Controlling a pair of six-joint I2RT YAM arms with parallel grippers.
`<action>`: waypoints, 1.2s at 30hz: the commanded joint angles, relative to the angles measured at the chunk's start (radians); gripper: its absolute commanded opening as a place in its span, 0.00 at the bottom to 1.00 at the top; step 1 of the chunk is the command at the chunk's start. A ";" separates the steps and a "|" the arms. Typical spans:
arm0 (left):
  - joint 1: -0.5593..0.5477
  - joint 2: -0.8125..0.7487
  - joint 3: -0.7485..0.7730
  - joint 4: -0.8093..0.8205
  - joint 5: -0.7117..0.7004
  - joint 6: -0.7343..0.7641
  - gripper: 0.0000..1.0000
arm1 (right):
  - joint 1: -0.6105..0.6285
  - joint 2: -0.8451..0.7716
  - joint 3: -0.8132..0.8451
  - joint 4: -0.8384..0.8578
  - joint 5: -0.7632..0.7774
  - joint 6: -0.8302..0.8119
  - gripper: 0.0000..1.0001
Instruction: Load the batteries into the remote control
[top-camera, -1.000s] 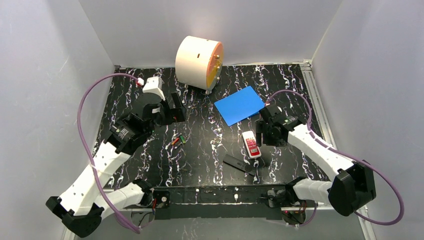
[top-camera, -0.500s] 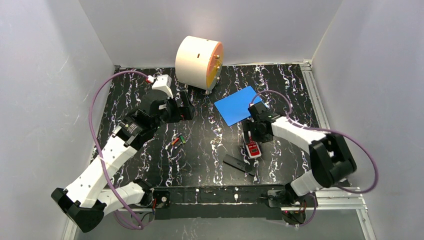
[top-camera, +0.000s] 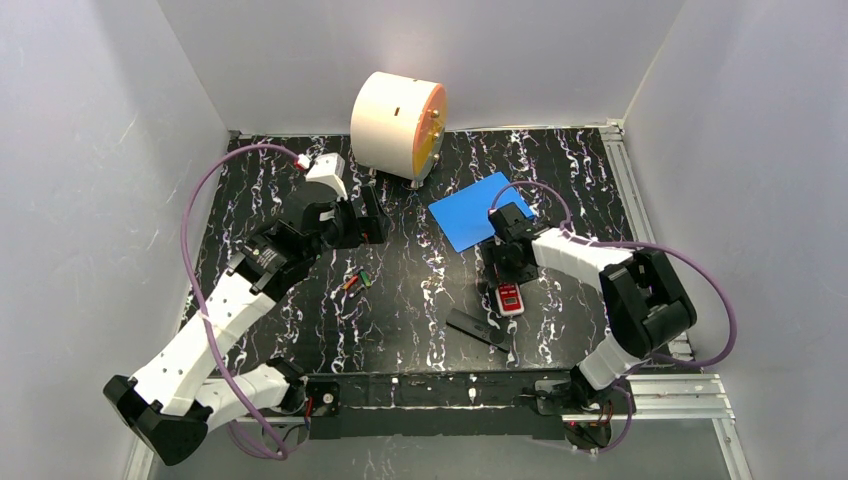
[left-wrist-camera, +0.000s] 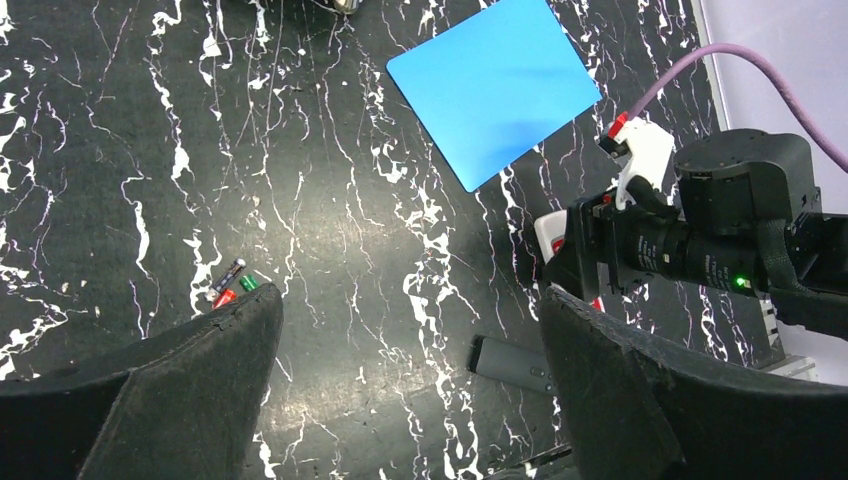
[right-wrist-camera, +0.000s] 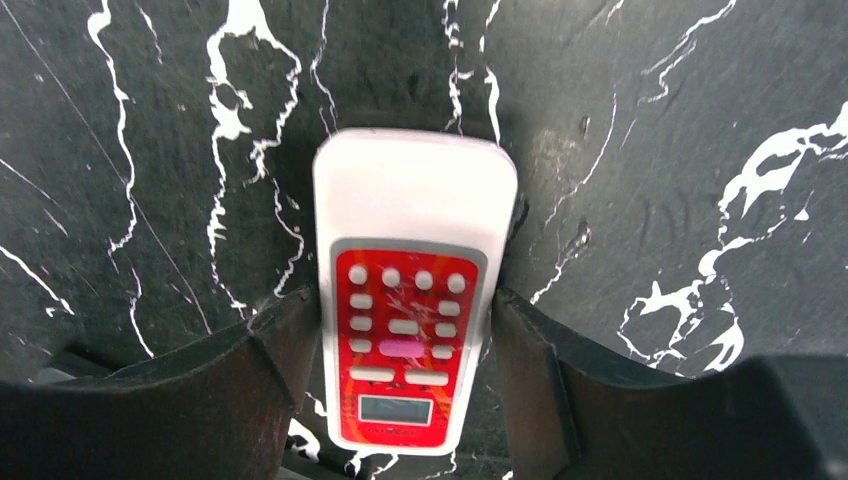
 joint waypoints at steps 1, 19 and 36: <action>0.000 -0.006 0.006 0.004 -0.008 0.008 0.98 | 0.004 0.050 0.027 0.046 -0.032 -0.009 0.66; 0.000 0.026 -0.109 0.228 0.393 -0.134 0.98 | -0.010 -0.235 0.144 0.254 -0.216 0.277 0.43; -0.012 0.204 0.014 0.331 0.530 -0.052 0.89 | 0.014 -0.256 0.239 0.417 -0.294 0.797 0.45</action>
